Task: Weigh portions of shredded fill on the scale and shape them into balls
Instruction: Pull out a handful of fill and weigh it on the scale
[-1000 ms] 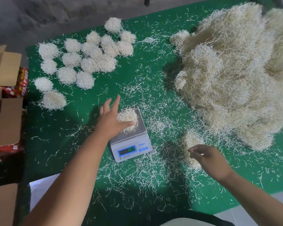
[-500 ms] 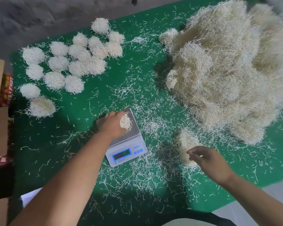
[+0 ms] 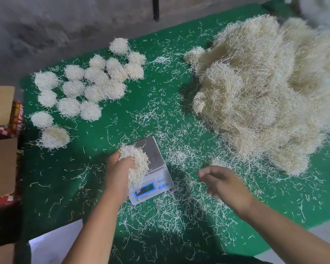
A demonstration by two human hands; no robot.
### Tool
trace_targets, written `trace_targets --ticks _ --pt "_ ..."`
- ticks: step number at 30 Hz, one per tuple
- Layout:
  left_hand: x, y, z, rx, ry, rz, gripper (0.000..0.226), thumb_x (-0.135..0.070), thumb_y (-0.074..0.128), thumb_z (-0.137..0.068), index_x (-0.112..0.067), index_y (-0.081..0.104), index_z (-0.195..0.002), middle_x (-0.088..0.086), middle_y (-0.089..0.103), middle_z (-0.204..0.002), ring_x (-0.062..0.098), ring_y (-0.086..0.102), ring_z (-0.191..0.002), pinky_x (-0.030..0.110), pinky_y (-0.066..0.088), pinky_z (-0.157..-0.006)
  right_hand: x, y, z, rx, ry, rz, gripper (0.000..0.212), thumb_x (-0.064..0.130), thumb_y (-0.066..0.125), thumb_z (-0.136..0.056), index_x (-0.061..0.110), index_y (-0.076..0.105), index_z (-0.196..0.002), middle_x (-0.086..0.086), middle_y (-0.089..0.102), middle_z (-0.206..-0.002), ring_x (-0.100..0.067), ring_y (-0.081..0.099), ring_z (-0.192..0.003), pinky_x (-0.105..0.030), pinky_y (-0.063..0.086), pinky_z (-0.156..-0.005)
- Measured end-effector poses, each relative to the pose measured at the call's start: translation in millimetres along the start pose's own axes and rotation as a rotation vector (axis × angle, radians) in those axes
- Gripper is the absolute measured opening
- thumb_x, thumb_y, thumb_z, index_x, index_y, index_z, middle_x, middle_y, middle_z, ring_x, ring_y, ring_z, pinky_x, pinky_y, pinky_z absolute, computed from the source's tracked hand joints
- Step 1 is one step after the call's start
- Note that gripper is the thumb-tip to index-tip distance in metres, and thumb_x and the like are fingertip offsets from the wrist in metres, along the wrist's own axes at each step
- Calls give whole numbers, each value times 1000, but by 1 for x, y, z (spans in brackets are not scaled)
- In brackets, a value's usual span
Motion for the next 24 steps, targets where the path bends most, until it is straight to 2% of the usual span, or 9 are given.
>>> trace_targets --ticks 4,7,10,13,15,18,20,22,24 --pt "13 18 51 91 -168 296 59 -14 53 -63 -9 63 -121 21 70 -116 40 71 -109 53 59 -83 48 51 15 166 45 -370 32 52 54 -105 31 71 -123 13 78 -111 -12 74 -103 -44 61 -99" --pt "13 35 78 127 -132 283 54 -19 59 -64 -23 68 -117 17 71 -111 37 73 -100 59 61 -78 77 105 36 416 140 -671 50 74 43 -101 42 70 -129 16 77 -120 -15 70 -117 -43 59 -100" --pt "3 48 101 145 6 72 52 -40 66 -56 -38 72 -108 5 74 -110 35 67 -110 61 54 -95 91 130 47 505 202 -887 75 77 33 -103 24 63 -147 -11 64 -147 -28 59 -139 -47 42 -117" --pt "-21 53 113 123 343 -287 50 -46 44 -69 -34 62 -115 -8 57 -124 8 53 -119 35 49 -92 102 136 53 444 201 -987 77 75 41 -100 16 70 -139 -18 68 -139 -31 66 -130 -46 50 -113" --pt "-38 54 120 44 537 -527 49 -41 32 -77 -31 60 -117 -13 44 -133 7 40 -128 13 31 -100 101 137 53 352 186 -973 75 69 43 -103 12 61 -147 -16 66 -140 -32 63 -130 -50 41 -121" --pt "-47 46 132 -67 555 -607 54 -32 26 -76 -32 47 -127 -15 28 -152 14 26 -144 27 18 -116 100 141 52 261 174 -993 48 49 54 -107 13 61 -137 -15 64 -120 -30 53 -119 -47 37 -116" --pt "-47 42 141 -52 534 -511 67 -17 34 -74 -44 38 -135 -21 17 -160 10 20 -147 17 11 -109 101 138 53 212 145 -941 28 40 66 -100 16 71 -113 -12 67 -103 -28 60 -105 -43 48 -100" --pt "-40 43 146 72 447 -352 93 0 43 -83 -66 23 -145 -28 13 -162 4 19 -147 15 17 -105 99 129 52 126 96 -832 29 41 69 -99 15 79 -95 -11 73 -93 -26 70 -87 -38 56 -83" --pt "-26 45 157 268 253 -147 96 -1 50 -94 -77 19 -143 -23 27 -164 3 30 -147 26 29 -110 100 124 53 87 55 -781 33 44 67 -100 16 82 -88 -8 75 -87 -24 71 -78 -35 54 -78"
Point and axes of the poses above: each hand's wrist, its own z-axis away from the middle knuckle, its own y-axis out of the palm, x = y × z, the point moved 10 cm from there along -z, towards the middle knuckle
